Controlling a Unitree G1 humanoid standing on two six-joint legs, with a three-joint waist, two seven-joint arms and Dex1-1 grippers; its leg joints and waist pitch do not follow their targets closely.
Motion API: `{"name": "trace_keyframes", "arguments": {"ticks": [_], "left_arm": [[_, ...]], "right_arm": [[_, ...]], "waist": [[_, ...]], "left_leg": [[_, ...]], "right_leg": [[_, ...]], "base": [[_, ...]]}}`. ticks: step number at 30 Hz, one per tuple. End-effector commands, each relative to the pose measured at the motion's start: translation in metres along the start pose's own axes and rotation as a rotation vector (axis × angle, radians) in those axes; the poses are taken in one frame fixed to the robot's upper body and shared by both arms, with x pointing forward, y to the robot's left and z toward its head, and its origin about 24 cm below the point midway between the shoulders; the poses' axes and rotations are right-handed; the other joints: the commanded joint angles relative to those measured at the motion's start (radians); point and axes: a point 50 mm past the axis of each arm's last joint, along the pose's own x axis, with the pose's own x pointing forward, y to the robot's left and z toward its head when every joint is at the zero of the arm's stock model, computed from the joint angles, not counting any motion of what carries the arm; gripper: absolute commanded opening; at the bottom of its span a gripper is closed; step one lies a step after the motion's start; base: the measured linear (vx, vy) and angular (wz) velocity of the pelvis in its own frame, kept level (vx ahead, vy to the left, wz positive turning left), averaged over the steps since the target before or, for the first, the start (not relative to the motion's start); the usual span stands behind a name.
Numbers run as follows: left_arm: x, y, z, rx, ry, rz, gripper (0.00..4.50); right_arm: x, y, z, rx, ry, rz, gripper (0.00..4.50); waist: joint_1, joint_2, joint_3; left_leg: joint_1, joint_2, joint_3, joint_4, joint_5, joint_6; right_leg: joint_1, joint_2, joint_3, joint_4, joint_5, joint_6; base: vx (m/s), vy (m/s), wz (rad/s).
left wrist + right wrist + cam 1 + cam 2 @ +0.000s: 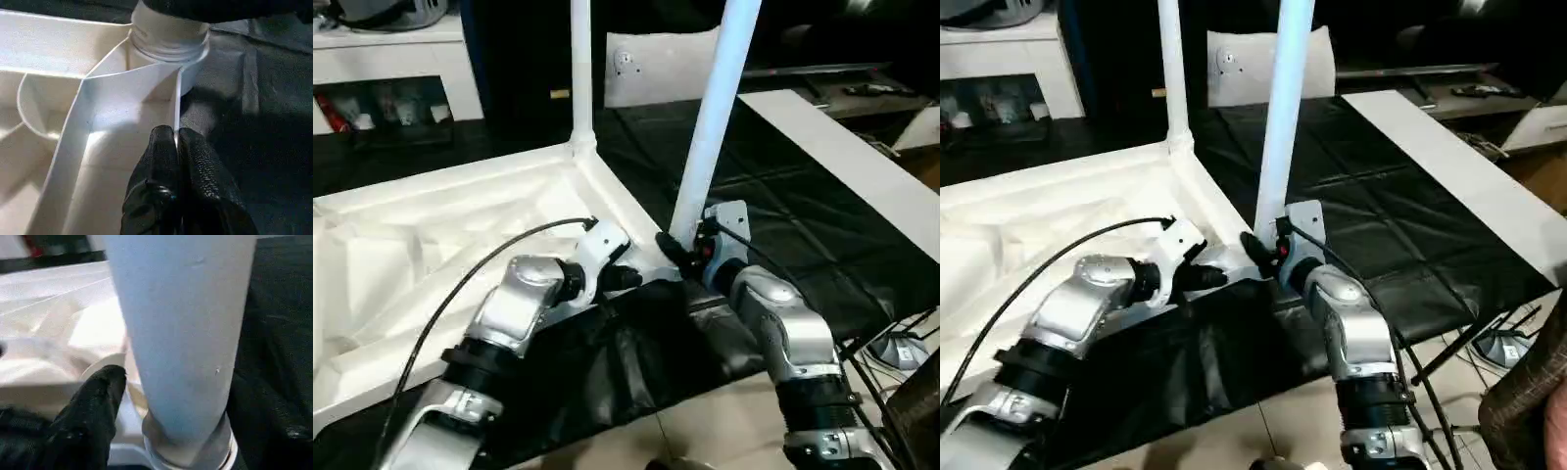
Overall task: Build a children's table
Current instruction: Rotate leg to tighten
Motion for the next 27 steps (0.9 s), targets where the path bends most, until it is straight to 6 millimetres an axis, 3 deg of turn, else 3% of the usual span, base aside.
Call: {"name": "trace_keyframes", "arguments": {"ticks": [1, 6, 10, 15, 20, 27], "left_arm": [[-0.008, 0.004, 0.021, 0.115, -0.085, -0.021, 0.00], [-0.023, 0.009, 0.013, 0.180, -0.060, -0.119, 0.00], [-0.034, 0.005, 0.007, 0.266, -0.013, -0.288, 0.00], [-0.039, 0.004, 0.003, 0.315, 0.030, -0.393, 0.00], [-0.043, 0.003, -0.001, 0.367, 0.087, -0.514, 0.00], [-0.046, 0.001, -0.001, 0.419, 0.123, -0.625, 0.00]], "right_arm": [[0.003, 0.031, -0.006, -0.027, 0.025, 0.271, 3.59], [-0.015, 0.010, -0.005, -0.115, 0.032, 0.333, 4.09], [-0.035, -0.002, 0.001, -0.167, 0.066, 0.486, 4.46], [-0.043, -0.010, 0.000, -0.206, 0.148, 0.564, 4.46], [-0.051, -0.013, -0.001, -0.243, 0.213, 0.710, 4.46], [-0.055, -0.015, 0.003, -0.238, 0.253, 0.821, 3.83]], "waist": [[0.008, 0.006, -0.070], [0.011, 0.009, -0.070], [0.018, 0.008, -0.066], [0.037, 0.009, -0.065], [0.055, 0.002, -0.065], [0.063, 0.000, -0.067]], "left_leg": [[-0.016, 0.012, 0.007, -0.059, -0.079, 0.075], [-0.015, 0.018, 0.009, -0.057, -0.078, 0.089], [-0.013, 0.021, 0.009, -0.059, -0.126, 0.085], [-0.006, 0.023, 0.010, -0.059, -0.134, 0.068], [-0.008, 0.024, 0.011, -0.058, -0.142, 0.059], [-0.013, 0.022, 0.011, -0.056, -0.127, 0.060]], "right_leg": [[0.070, -0.061, 0.056, -0.063, -0.185, -0.156], [0.067, -0.061, 0.057, -0.055, -0.152, -0.187], [0.065, -0.062, 0.058, -0.061, -0.201, -0.182], [0.059, -0.065, 0.058, -0.064, -0.247, -0.176], [0.059, -0.068, 0.059, -0.064, -0.271, -0.166], [0.062, -0.067, 0.056, -0.062, -0.278, -0.158]], "base": [[0.000, 0.000, 0.00], [0.000, 0.000, 0.00], [0.000, 0.000, 0.00], [0.000, 0.000, 0.00], [0.000, 0.000, 0.00], [0.000, 0.000, 0.00]]}}
